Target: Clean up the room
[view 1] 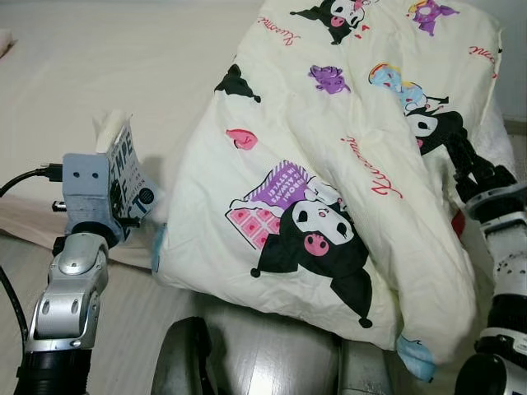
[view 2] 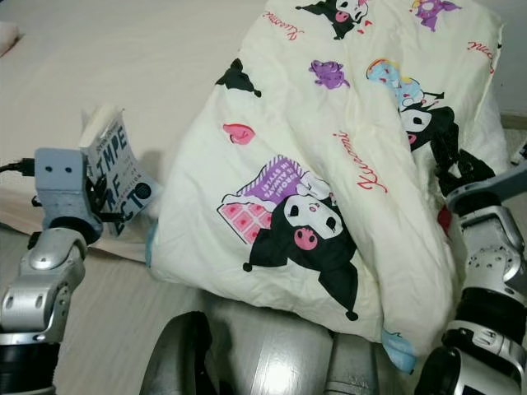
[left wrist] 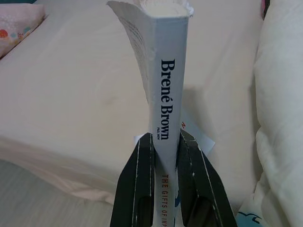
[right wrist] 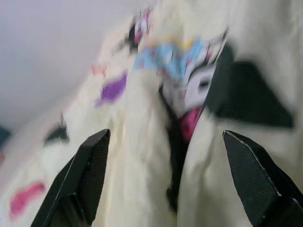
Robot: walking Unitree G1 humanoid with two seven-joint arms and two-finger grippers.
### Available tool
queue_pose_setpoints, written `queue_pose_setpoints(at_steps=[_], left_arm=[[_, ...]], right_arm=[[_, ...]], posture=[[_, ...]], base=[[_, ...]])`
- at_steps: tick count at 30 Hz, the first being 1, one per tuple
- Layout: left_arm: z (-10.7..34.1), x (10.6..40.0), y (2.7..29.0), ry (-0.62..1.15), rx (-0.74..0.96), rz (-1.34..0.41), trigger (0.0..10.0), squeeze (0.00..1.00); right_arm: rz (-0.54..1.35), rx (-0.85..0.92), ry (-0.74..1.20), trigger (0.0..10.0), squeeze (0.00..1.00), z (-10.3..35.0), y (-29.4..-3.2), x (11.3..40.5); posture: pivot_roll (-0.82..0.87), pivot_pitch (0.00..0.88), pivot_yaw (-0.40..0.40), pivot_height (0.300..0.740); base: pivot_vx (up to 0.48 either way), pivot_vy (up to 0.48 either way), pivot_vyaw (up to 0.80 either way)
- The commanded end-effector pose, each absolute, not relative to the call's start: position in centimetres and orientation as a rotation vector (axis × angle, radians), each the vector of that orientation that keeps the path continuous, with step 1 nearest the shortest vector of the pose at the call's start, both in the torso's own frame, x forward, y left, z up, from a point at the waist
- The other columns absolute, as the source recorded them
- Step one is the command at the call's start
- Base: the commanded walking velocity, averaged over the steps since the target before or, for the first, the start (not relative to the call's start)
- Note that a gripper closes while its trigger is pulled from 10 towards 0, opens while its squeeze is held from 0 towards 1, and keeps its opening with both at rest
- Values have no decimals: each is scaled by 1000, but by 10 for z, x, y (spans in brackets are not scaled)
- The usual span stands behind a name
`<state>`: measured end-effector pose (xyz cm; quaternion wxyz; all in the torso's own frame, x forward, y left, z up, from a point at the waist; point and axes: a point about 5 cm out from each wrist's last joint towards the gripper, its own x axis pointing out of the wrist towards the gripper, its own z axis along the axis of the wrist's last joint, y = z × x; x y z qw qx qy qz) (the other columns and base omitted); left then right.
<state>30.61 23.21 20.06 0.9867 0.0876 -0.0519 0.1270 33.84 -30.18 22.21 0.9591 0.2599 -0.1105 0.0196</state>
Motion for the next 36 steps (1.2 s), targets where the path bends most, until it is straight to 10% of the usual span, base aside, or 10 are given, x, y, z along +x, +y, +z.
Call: queue_pose_setpoints(at_steps=[1, 32, 33, 36], left_arm=[[192, 304, 233, -61, 178, 264, 10000, 0], [191, 302, 236, -54, 176, 273, 10000, 0], [192, 302, 237, -55, 177, 275, 10000, 0], [192, 302, 238, -57, 179, 279, 10000, 0]], right_arm=[[27, 489, -89, 10000, 0, 197, -290, 341], [-283, 391, 14, 10000, 0, 175, -321, 334], [-276, 384, 13, 275, 0, 175, -321, 336], [-258, 384, -11, 0, 0, 180, -320, 339]], posture=[[86, 334, 127, 500], [91, 339, 127, 500], [92, 339, 125, 500], [92, 339, 123, 500]], base=[[0, 0, 0], [0, 0, 0], [0, 0, 0], [0, 0, 0]])
